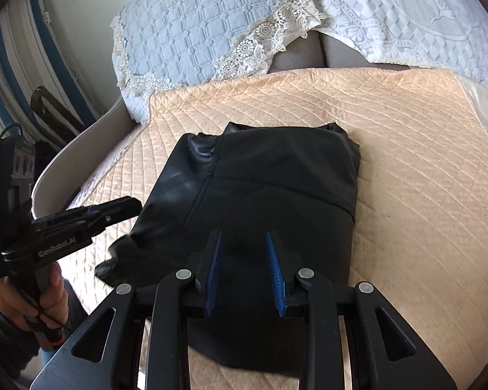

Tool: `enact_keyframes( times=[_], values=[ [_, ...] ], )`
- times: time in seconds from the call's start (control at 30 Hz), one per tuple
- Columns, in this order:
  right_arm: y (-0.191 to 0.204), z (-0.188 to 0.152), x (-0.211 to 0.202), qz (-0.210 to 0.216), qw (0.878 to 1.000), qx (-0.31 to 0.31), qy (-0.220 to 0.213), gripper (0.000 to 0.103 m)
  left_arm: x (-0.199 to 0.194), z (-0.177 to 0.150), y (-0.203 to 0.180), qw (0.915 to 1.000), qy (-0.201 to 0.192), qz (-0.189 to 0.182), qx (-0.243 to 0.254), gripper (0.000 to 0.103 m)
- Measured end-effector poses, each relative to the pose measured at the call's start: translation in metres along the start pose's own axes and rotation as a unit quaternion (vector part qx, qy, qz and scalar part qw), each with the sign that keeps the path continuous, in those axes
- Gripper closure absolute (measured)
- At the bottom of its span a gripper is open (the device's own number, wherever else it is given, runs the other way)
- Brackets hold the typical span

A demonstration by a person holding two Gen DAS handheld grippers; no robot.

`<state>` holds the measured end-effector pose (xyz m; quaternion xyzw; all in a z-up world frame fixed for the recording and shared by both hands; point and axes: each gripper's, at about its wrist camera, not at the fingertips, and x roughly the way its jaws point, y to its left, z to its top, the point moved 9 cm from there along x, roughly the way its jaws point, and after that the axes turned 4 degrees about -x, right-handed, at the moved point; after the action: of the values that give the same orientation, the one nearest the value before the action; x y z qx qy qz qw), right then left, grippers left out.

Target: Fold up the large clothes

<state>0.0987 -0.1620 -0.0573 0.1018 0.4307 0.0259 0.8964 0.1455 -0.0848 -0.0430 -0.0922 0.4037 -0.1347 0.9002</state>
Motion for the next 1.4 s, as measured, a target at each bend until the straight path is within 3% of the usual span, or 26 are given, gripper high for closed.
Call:
enact_keyframes(
  times=[0.07, 0.13, 0.17, 0.27, 0.5, 0.63, 0.73, 0.8, 0.87, 0.93, 1.0, 1.07, 1.13, 1.23, 1.33, 1.4],
  values=[
    [-0.006, 0.002, 0.005, -0.002, 1.0, 0.009, -0.002, 0.072, 0.011, 0.002, -0.001, 0.9999, 0.006, -0.016, -0.003, 0.077],
    [-0.015, -0.001, 0.014, -0.009, 1.0, 0.015, 0.008, 0.057, 0.031, -0.004, 0.002, 0.9992, 0.03, -0.024, -0.006, 0.076],
    [-0.018, -0.007, 0.022, -0.011, 1.0, 0.012, 0.026, 0.056, 0.042, -0.009, 0.006, 0.9988, 0.043, -0.023, -0.004, 0.076],
    [-0.02, -0.009, 0.021, -0.008, 0.999, -0.006, 0.03, 0.056, 0.046, -0.01, 0.004, 0.9989, 0.036, -0.027, 0.013, 0.076],
    [-0.047, 0.013, 0.006, -0.003, 0.999, 0.042, 0.0, 0.056, 0.036, 0.015, -0.003, 0.9991, 0.026, -0.026, 0.023, 0.076],
    [-0.035, 0.039, 0.015, 0.004, 1.0, 0.011, -0.007, 0.056, 0.051, 0.038, 0.003, 0.999, 0.028, -0.027, 0.022, 0.076],
    [-0.015, 0.06, 0.032, 0.019, 0.999, -0.033, 0.005, 0.056, 0.053, 0.038, 0.024, 0.999, 0.043, -0.001, -0.01, 0.077],
    [0.001, 0.068, 0.039, 0.028, 0.997, -0.066, 0.011, 0.061, 0.033, 0.03, 0.026, 0.9985, 0.035, -0.027, -0.033, 0.076],
    [0.02, 0.073, 0.052, 0.041, 0.994, -0.102, 0.025, 0.079, 0.009, 0.013, 0.023, 0.9978, 0.027, -0.046, -0.04, 0.076],
    [0.038, 0.074, 0.072, 0.05, 0.988, -0.136, 0.05, 0.084, -0.005, -0.006, 0.018, 0.9982, 0.022, -0.045, -0.031, 0.076],
    [0.045, 0.07, 0.098, 0.038, 0.983, -0.159, 0.083, 0.084, -0.003, -0.027, 0.017, 0.9982, 0.031, -0.042, -0.031, 0.076],
    [0.046, 0.064, 0.126, 0.024, 0.978, -0.172, 0.113, 0.091, 0.009, -0.045, 0.024, 0.9982, 0.048, -0.021, -0.029, 0.073],
    [0.044, 0.059, 0.138, 0.023, 0.977, -0.167, 0.133, 0.092, 0.01, -0.046, 0.03, 0.9987, 0.035, -0.014, -0.033, 0.068],
    [0.043, 0.054, 0.142, 0.017, 0.976, -0.168, 0.141, 0.092, 0.013, -0.047, 0.034, 0.9987, 0.031, -0.009, -0.038, 0.066],
    [0.041, 0.051, 0.142, 0.014, 0.975, -0.167, 0.144, 0.092, 0.018, -0.049, 0.04, 0.9985, 0.026, -0.013, -0.046, 0.058],
    [0.041, 0.054, 0.139, 0.016, 0.976, -0.166, 0.141, 0.092, 0.018, -0.049, 0.044, 0.9965, 0.031, -0.027, -0.073, 0.058]
  ],
)
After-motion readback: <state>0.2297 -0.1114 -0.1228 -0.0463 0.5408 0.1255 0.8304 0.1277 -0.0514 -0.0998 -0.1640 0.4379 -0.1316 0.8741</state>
